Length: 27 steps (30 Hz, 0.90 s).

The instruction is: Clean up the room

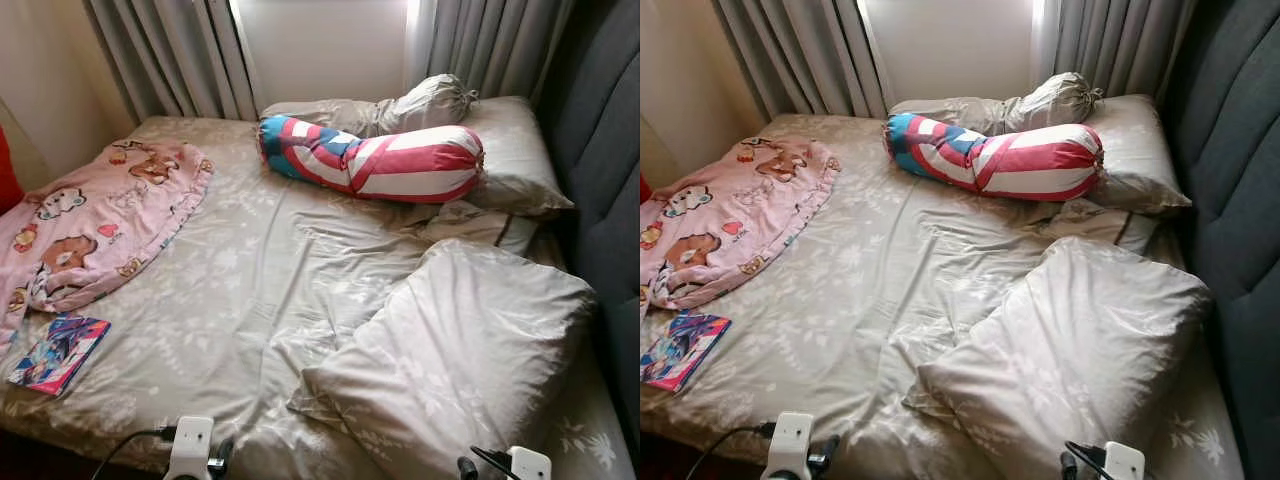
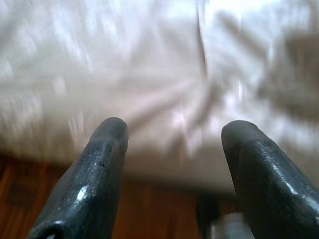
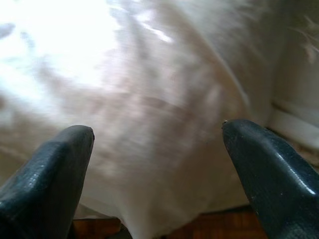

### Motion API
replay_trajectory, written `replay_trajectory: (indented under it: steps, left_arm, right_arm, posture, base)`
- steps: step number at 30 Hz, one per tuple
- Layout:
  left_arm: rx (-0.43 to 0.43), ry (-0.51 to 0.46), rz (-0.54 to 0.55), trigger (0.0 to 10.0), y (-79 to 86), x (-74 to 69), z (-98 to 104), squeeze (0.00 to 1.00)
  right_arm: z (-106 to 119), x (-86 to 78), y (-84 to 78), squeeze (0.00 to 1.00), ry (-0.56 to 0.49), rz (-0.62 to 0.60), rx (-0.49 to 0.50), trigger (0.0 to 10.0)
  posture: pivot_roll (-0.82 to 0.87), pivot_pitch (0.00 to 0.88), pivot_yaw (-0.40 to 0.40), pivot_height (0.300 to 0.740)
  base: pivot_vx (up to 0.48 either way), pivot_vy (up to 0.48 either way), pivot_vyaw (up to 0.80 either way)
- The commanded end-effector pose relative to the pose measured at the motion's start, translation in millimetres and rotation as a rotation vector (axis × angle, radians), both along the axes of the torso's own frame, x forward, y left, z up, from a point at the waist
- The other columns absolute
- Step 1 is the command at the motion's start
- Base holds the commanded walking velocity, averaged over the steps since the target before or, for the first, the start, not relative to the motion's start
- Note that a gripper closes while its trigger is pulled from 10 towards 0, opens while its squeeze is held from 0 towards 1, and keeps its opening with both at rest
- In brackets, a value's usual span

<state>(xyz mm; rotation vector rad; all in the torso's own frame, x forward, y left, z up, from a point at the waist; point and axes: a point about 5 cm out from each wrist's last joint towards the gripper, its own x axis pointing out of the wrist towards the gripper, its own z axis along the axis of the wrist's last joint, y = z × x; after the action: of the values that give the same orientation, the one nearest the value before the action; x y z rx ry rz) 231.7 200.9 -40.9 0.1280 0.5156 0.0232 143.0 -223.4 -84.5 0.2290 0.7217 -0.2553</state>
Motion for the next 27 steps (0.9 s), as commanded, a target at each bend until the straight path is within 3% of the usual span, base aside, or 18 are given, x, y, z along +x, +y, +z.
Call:
replay_trajectory:
  steps: [1,7,12,21,22,23,24,25,27]
  left_arm:
    - [0.005,-0.085,-0.001,10.0,3.9,21.7,18,0.00]
    - [-0.003,-0.092,-0.023,10.0,-2.3,22.7,18,0.00]
    - [-0.039,-0.198,-0.066,10.0,-15.2,35.4,31,0.00]
    - [-0.057,-0.354,-0.094,10.0,-23.3,43.3,50,0.00]
    - [-0.060,-0.370,-0.095,10.0,-24.5,44.1,52,0.00]
    - [-0.061,-0.384,-0.096,10.0,-25.2,45.1,54,0.00]
    - [-0.062,-0.393,-0.097,10.0,-25.6,45.8,56,0.00]
    - [-0.063,-0.406,-0.097,10.0,-26.2,46.1,58,0.00]
    - [-0.066,-0.432,-0.099,10.0,-27.5,45.2,60,0.00]
  right_arm:
    - [1,0.5,1.3,0.00,-0.025,0.011,0.000,10.0]
    - [0,-8.3,-0.5,0.00,-0.031,0.041,-0.021,10.0]
    - [1,-17.4,-3.3,0.00,-0.044,0.041,-0.056,10.0]
    - [6,-26.3,-6.2,0.00,-0.153,0.045,-0.052,10.0]
    - [19,12.8,1.4,0.00,-0.242,0.086,-0.078,10.0]
    - [41,62.2,12.7,0.00,-0.347,0.116,-0.100,10.0]
    - [60,94.8,21.8,0.00,-0.420,0.134,-0.115,10.0]
    - [75,114.1,28.0,0.00,-0.480,0.144,-0.125,10.0]
    - [88,122.5,30.4,0.00,-0.567,0.147,-0.149,10.0]
  posture:
    - [0.05,0.025,0.051,0.740]
    - [0.05,0.036,0.042,0.740]
    - [0.04,0.046,0.034,0.740]
    - [0.03,0.066,0.015,0.740]
    - [0.03,0.070,0.012,0.740]
    - [0.03,0.072,0.011,0.740]
    - [0.03,0.072,0.011,0.740]
    - [0.03,0.075,0.008,0.740]
    - [0.03,0.083,0.005,0.740]
  base:
    - [0.000,0.000,0.00]
    - [0.000,0.000,0.00]
    - [0.000,0.000,0.00]
    - [0.000,0.000,0.00]
    - [0.000,0.000,0.00]
    - [0.000,0.000,0.00]
    - [0.000,0.000,0.00]
    - [0.000,0.000,0.00]
    - [0.000,0.000,0.00]
